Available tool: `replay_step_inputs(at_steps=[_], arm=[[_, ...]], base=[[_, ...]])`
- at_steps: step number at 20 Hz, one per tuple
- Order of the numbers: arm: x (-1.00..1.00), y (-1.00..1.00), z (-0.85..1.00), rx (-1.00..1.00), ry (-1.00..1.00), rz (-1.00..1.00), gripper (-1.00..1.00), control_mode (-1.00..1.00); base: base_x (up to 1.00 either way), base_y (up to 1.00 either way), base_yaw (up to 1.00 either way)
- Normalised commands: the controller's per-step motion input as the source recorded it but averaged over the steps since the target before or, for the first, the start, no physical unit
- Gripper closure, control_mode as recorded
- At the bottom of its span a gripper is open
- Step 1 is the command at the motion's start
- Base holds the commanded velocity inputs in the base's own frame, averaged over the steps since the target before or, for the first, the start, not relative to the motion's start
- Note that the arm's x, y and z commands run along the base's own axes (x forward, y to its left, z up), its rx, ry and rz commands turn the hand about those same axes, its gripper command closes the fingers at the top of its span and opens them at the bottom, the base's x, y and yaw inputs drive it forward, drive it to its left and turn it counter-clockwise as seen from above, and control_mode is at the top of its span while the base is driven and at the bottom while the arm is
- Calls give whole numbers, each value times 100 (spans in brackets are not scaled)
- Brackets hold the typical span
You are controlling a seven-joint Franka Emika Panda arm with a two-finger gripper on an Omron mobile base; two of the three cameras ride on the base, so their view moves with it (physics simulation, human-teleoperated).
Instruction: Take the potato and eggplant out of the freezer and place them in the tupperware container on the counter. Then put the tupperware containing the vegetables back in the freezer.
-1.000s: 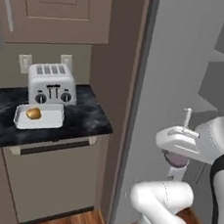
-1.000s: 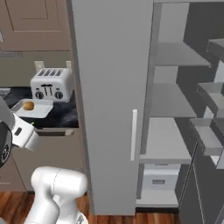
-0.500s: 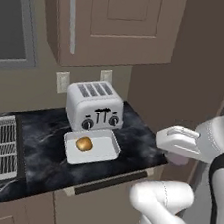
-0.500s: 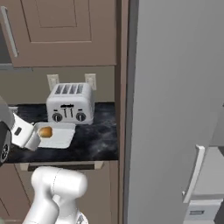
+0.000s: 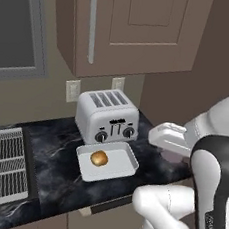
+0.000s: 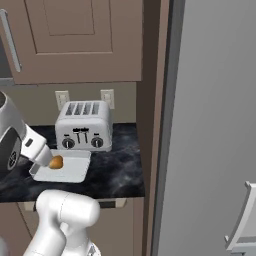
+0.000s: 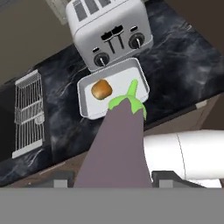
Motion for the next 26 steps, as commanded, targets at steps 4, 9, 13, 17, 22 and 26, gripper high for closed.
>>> replay_step_inputs(at_steps=[4, 9, 13, 17, 22, 26], arm=[[66, 1, -62, -6, 7, -3, 100, -100], [74, 24, -81, -5, 3, 0, 100, -100], [74, 26, -75, -2, 1, 0, 100, -100], [68, 28, -59, 0, 3, 0, 100, -100], [44, 21, -53, 0, 1, 0, 100, -100], [42, 18, -58, 0, 2, 0, 100, -100]], base=[[0, 0, 0], [0, 0, 0], [0, 0, 0], [0, 0, 0], [0, 0, 0], [0, 0, 0]])
